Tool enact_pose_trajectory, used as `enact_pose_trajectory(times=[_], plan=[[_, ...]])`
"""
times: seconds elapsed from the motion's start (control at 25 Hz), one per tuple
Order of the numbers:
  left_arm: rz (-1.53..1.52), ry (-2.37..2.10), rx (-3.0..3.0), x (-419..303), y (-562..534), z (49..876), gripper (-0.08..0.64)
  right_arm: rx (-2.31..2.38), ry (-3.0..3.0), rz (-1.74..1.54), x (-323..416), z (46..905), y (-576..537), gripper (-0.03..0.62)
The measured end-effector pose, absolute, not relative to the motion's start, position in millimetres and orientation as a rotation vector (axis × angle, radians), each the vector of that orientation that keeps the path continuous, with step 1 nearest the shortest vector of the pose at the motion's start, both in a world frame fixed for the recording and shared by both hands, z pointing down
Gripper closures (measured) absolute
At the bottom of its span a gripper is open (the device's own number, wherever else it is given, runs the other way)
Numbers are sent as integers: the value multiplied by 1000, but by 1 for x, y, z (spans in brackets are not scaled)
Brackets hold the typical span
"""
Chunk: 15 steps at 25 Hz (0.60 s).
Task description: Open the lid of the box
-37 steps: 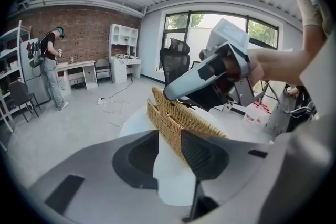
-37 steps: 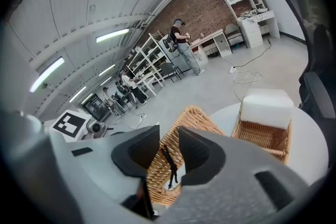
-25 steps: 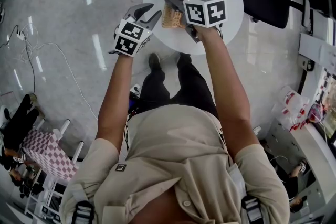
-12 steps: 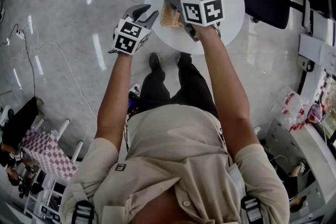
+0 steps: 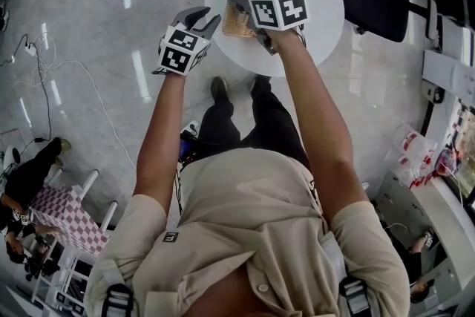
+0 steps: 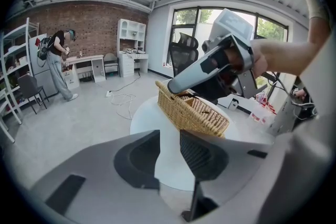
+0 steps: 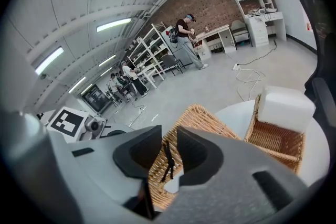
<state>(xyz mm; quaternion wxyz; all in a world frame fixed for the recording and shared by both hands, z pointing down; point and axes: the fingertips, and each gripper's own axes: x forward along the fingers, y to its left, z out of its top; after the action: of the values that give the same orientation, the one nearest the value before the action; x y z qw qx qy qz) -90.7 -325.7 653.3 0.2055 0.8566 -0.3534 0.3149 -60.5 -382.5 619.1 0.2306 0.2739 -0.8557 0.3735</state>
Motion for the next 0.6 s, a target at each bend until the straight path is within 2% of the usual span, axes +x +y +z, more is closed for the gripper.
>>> enact_pose_trajectory(times=[0.6], plan=[[888, -1015, 2389, -98, -312, 637, 448, 724, -2308, 956, -66, 627, -379, 508]])
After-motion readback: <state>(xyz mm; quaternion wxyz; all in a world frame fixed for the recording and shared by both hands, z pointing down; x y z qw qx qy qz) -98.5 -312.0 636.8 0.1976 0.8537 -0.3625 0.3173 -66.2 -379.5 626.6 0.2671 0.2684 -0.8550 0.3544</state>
